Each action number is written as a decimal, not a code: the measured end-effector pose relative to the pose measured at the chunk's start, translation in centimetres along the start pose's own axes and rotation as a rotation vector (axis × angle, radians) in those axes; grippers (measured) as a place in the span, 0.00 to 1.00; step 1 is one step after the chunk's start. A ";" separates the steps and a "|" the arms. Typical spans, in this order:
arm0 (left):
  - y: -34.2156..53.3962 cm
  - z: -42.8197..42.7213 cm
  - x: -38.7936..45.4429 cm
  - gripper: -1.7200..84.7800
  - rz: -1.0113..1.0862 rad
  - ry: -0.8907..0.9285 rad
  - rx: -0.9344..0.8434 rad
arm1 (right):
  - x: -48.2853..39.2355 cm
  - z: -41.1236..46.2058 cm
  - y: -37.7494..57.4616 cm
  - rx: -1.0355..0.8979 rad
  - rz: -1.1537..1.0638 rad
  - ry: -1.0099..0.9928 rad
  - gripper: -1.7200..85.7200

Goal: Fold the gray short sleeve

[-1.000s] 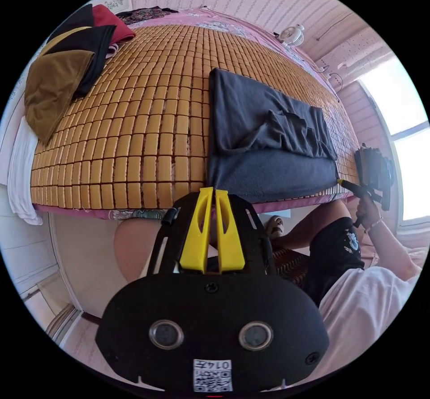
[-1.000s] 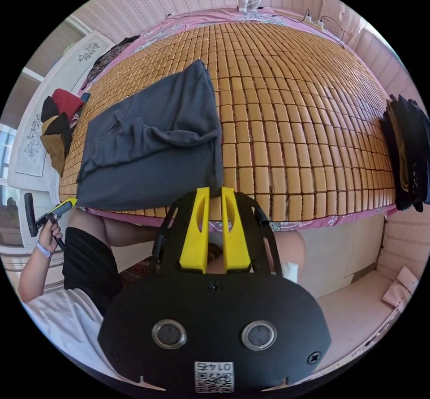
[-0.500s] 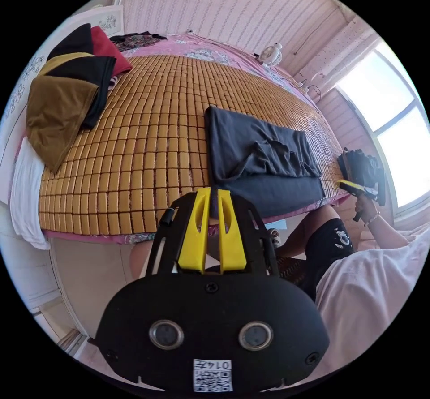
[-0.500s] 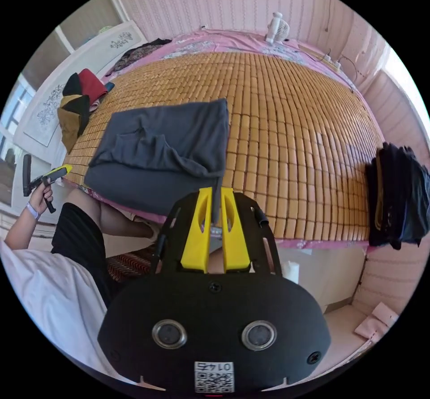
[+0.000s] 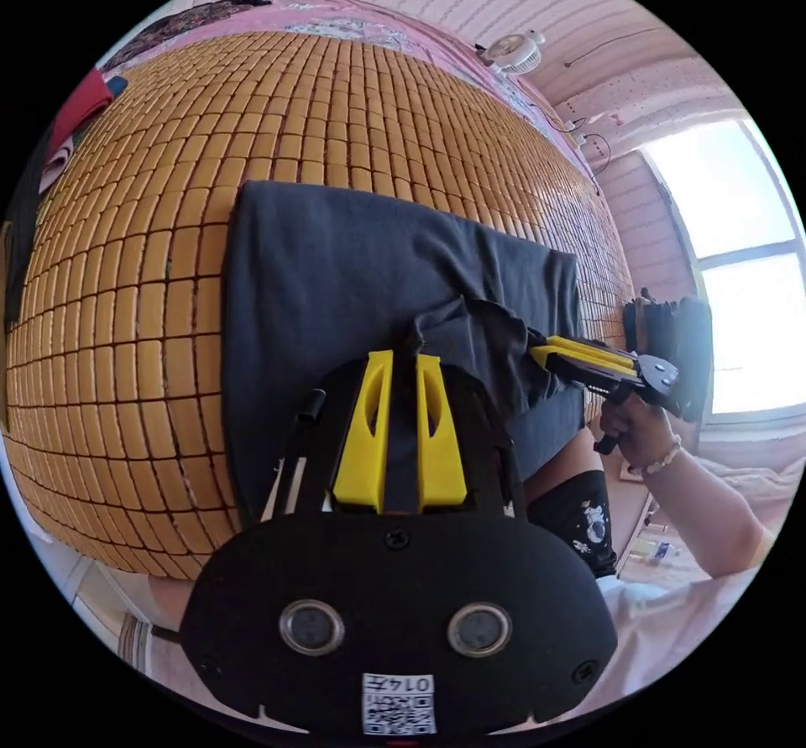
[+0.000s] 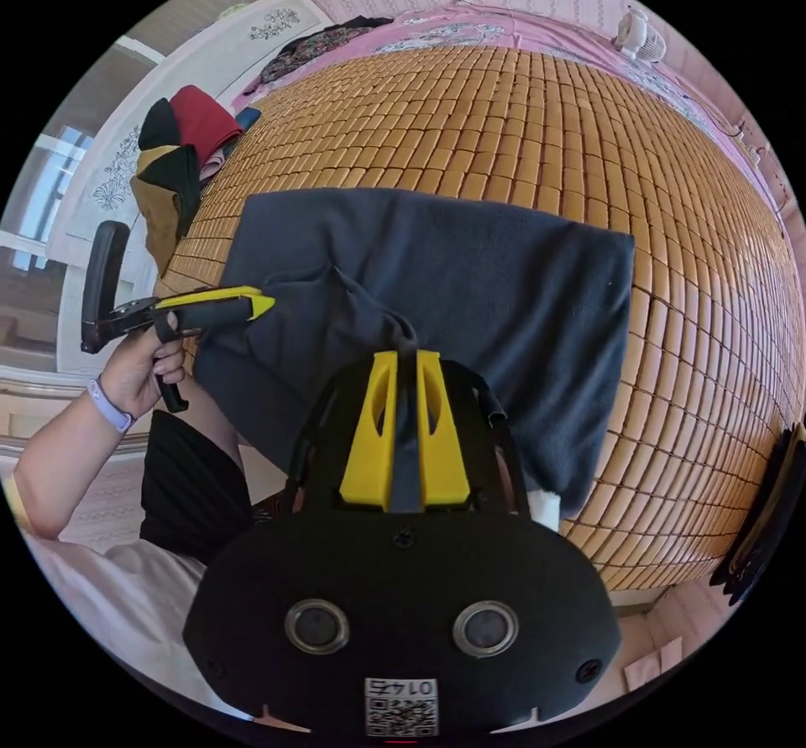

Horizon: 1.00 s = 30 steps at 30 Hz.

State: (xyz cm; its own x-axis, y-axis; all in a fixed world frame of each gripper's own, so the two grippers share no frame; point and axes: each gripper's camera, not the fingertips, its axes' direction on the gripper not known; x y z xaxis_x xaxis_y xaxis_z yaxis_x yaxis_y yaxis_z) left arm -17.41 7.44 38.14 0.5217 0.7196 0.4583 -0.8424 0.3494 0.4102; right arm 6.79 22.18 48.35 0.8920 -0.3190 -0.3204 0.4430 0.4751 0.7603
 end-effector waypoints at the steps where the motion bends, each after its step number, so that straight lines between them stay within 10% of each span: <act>1: 0.0 0.0 0.1 0.05 0.009 -0.001 0.005 | 0.2 -0.3 0.2 0.000 -0.012 -0.047 0.05; 16: 13.4 -6.2 2.1 0.07 0.307 0.016 -0.024 | -2.1 -4.2 14.2 -0.047 -0.366 -0.095 0.08; 30: 9.0 0.4 8.6 0.07 0.352 -0.173 -0.087 | -8.2 1.7 6.2 -0.208 -0.424 0.138 0.04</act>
State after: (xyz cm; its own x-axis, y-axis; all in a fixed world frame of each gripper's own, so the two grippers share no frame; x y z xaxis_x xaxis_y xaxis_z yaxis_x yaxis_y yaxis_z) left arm -20.44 16.46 46.08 0.2080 0.6953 0.6879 -0.9781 0.1545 0.1396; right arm 2.09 26.34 56.60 0.6263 -0.4152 -0.6599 0.7661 0.4846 0.4222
